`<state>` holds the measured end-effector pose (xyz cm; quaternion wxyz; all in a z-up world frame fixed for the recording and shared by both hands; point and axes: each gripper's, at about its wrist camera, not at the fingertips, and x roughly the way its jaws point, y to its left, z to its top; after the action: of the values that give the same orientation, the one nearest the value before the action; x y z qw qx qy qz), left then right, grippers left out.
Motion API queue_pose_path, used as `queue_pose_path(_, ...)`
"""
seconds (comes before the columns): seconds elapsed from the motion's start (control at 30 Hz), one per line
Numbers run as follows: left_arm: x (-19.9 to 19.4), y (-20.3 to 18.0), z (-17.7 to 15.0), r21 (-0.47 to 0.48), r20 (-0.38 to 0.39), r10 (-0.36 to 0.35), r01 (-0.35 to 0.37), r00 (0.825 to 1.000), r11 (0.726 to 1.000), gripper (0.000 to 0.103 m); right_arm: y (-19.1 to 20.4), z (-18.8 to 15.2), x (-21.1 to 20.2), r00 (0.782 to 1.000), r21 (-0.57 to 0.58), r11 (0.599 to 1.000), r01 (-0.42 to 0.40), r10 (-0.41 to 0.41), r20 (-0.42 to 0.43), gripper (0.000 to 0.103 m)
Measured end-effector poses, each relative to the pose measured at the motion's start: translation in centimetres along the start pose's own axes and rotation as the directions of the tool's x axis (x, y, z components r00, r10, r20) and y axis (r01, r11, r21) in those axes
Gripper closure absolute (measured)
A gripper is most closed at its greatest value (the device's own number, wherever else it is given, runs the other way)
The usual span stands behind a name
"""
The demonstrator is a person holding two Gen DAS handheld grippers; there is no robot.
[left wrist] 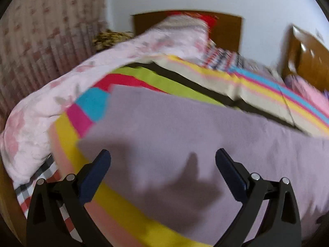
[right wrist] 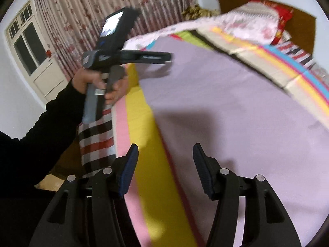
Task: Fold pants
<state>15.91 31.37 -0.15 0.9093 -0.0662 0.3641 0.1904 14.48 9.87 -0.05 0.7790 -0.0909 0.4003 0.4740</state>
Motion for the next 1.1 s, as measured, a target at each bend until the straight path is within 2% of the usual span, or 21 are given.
queue_pose_path(0.03, 0.1, 1.3, 0.3, -0.050, -0.004, -0.014, 0.014, 1.000, 0.999, 0.002, -0.4, -0.2, -0.8, 0.999, 0.011, 1.000, 0.015, -0.015, 0.029, 0.048)
queue_pose_path(0.1, 0.8, 3.7, 0.9, -0.151, -0.014, -0.095, 0.091, 0.995, 0.984, 0.002, -2.0, -0.6, -2.0, 0.996, 0.064, 0.997, 0.054, -0.058, 0.062, 0.047)
queue_pose_path(0.17, 1.3, 4.0, 1.4, -0.161, -0.026, -0.126, 0.121, 0.992, 0.979, 0.002, -3.9, -1.5, -2.5, 0.995, 0.146, 0.985, 0.089, -0.095, 0.032, 0.047)
queue_pose_path(0.27, 2.0, 1.0, 1.9, -0.051, -0.061, -0.156, 0.153, 0.986, 0.987, 0.002, -5.2, -3.1, -3.1, 0.991, 0.215, 0.968, 0.132, -0.134, -0.004, 0.047)
queue_pose_path(0.37, 3.3, -2.8, 1.1, 0.075, -0.105, -0.141, 0.149, 0.984, 0.986, 0.002, -5.1, -4.8, -4.3, 0.982, 0.248, 0.951, 0.186, -0.188, -0.017, 0.047)
queue_pose_path(0.4, 4.1, -3.9, 0.7, 0.109, -0.131, -0.114, 0.129, 0.985, 0.986, 0.002, -5.0, -5.2, -4.8, 0.976, 0.263, 0.941, 0.214, -0.217, -0.019, 0.046)
queue_pose_path(0.43, 4.8, -4.5, 0.4, 0.134, -0.159, -0.080, 0.101, 0.984, 0.986, 0.001, -5.1, -5.9, -5.7, 0.963, 0.297, 0.918, 0.263, -0.268, -0.025, 0.041)
queue_pose_path(0.47, 4.8, -4.5, 0.7, 0.130, -0.158, -0.078, 0.099, 0.984, 0.987, 0.001, -5.2, -6.3, -6.2, 0.955, 0.321, 0.902, 0.288, -0.295, -0.028, 0.038)
queue_pose_path(0.57, 5.9, -3.8, 1.0, 0.071, -0.203, -0.107, 0.124, 0.973, 0.990, 0.001, -6.1, -9.1, -8.9, 0.915, 0.423, 0.823, 0.379, -0.401, -0.040, 0.035)
queue_pose_path(0.63, 6.2, -3.4, 0.9, 0.052, -0.212, -0.125, 0.139, 0.969, 0.989, 0.001, -7.1, -11.6, -9.7, 0.898, 0.469, 0.775, 0.424, -0.425, -0.110, 0.034)
queue_pose_path(0.67, 6.2, -3.4, 0.9, 0.054, -0.212, -0.122, 0.136, 0.970, 0.989, 0.001, -7.2, -12.6, -9.9, 0.895, 0.466, 0.771, 0.433, -0.430, -0.121, 0.035)
queue_pose_path(0.7, 6.2, -3.3, 0.9, 0.054, -0.212, -0.121, 0.136, 0.970, 0.989, 0.001, -6.7, -13.3, -10.4, 0.897, 0.447, 0.788, 0.424, -0.433, -0.088, 0.035)
queue_pose_path(0.8, 6.1, -3.6, 0.8, 0.048, -0.216, -0.126, 0.139, 0.968, 0.989, 0.001, -5.7, -14.6, -11.6, 0.914, 0.435, 0.810, 0.393, -0.395, -0.089, 0.035)
queue_pose_path(0.83, 6.1, -3.5, 0.8, 0.043, -0.218, -0.130, 0.142, 0.967, 0.989, 0.001, -5.7, -15.0, -12.4, 0.916, 0.443, 0.809, 0.387, -0.393, -0.081, 0.037)
queue_pose_path(0.9, 6.3, -3.6, 0.7, 0.044, -0.218, -0.127, 0.140, 0.968, 0.989, 0.001, -6.3, -15.8, -14.7, 0.913, 0.495, 0.791, 0.359, -0.407, -0.012, 0.039)
queue_pose_path(0.93, 6.2, -3.7, 0.7, 0.047, -0.217, -0.123, 0.136, 0.968, 0.990, 0.001, -6.7, -16.2, -16.0, 0.893, 0.527, 0.764, 0.373, -0.450, 0.020, 0.035)
queue_pose_path(0.97, 6.2, -3.7, 0.7, 0.046, -0.217, -0.121, 0.134, 0.969, 0.990, 0.001, -7.4, -16.9, -17.4, 0.847, 0.565, 0.702, 0.434, -0.532, 0.011, 0.034)
queue_pose_path(1.0, 6.4, -3.7, 0.7, 0.045, -0.217, -0.122, 0.135, 0.968, 0.990, 0.001, -8.1, -17.4, -18.3, 0.822, 0.586, 0.663, 0.466, -0.570, -0.010, 0.034)
queue_pose_path(1.03, 6.4, -3.7, 0.6, 0.042, -0.217, -0.119, 0.132, 0.969, 0.990, 0.001, -8.8, -18.2, -18.9, 0.814, 0.600, 0.641, 0.479, -0.581, -0.029, 0.034)
queue_pose_path(1.1, 6.4, -3.7, 0.6, 0.040, -0.218, -0.113, 0.124, 0.969, 0.991, 0.001, -10.1, -20.5, -18.7, 0.818, 0.591, 0.617, 0.519, -0.559, -0.135, 0.034)
